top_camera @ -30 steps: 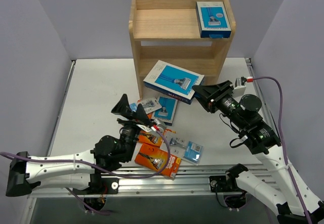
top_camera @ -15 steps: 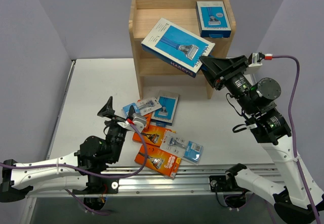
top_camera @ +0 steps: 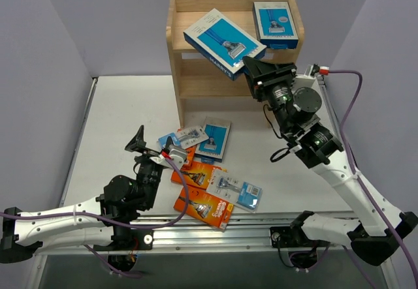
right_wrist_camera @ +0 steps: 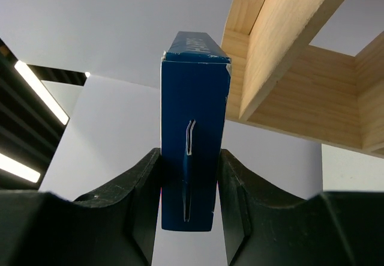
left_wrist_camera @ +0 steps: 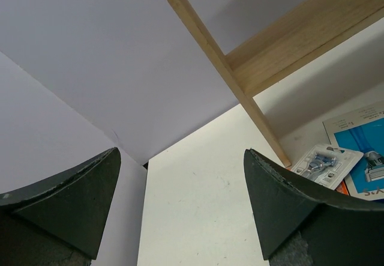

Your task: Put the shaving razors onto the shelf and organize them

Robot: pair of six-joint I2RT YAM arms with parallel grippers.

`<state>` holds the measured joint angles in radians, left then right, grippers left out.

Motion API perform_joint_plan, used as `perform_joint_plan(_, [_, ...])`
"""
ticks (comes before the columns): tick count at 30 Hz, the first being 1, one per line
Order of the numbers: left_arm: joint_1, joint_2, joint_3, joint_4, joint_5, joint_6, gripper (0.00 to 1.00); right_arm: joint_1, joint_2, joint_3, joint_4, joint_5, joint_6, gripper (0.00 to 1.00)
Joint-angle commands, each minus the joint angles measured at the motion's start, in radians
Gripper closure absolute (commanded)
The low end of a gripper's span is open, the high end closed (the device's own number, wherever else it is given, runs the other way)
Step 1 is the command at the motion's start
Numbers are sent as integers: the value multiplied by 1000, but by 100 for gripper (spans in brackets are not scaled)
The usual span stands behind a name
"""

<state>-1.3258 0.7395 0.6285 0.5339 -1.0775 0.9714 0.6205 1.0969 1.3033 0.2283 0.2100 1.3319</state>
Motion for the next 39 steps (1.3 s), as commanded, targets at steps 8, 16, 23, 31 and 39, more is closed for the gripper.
perform_joint_plan(8, [7, -8, -6, 28, -2, -51, 7, 261, 156, 132, 367, 577, -246, 100])
perform_joint_plan(16, [4, -34, -13, 14, 11, -72, 7, 337, 259, 169, 528, 850, -372, 100])
perform_joint_plan(23, [2, -26, -12, 1, 16, -85, 7, 355, 351, 240, 568, 962, -421, 100])
perform_joint_plan(31, [-4, -20, -13, -3, 19, -88, 7, 363, 466, 332, 585, 1063, -418, 100])
perform_joint_plan(39, [-6, -31, -18, -5, 19, -88, 7, 349, 554, 418, 586, 1146, -447, 100])
